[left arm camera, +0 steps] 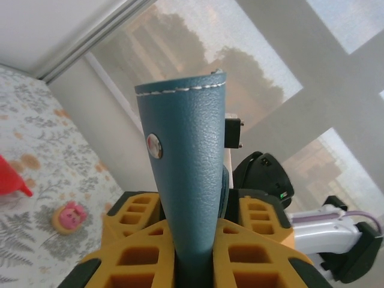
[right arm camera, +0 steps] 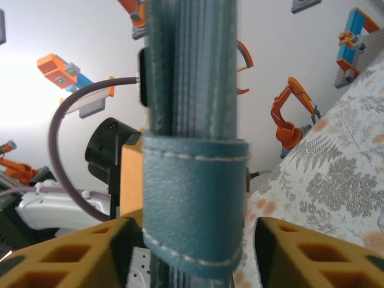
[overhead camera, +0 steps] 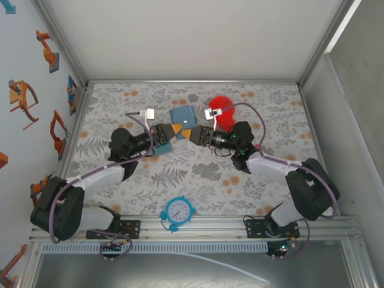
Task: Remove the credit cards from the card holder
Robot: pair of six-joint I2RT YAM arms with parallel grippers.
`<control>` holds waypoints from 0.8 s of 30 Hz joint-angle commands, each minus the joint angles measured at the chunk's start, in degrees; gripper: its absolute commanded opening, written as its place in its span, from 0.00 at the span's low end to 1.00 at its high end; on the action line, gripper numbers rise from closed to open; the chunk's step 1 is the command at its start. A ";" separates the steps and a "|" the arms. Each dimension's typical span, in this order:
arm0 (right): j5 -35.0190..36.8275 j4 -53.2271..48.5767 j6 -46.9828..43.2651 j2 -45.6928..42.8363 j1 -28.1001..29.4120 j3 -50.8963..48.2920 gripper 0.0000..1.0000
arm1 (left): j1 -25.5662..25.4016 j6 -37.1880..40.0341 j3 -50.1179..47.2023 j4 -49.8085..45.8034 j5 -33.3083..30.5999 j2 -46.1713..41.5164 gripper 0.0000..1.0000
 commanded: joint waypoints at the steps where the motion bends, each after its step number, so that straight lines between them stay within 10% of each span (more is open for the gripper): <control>1: 1.28 -9.00 -7.12 -5.13 -0.02 1.51 0.64 | -0.65 10.76 3.60 -16.43 -3.17 -7.25 0.00; 8: 14.99 -45.56 -24.70 -16.74 0.82 6.69 0.66 | -3.20 30.58 11.59 -53.56 -15.51 -17.20 0.00; 24: 37.98 -70.03 -29.86 -13.74 11.31 21.01 0.44 | -4.30 34.11 13.61 -60.84 -21.42 -15.11 0.00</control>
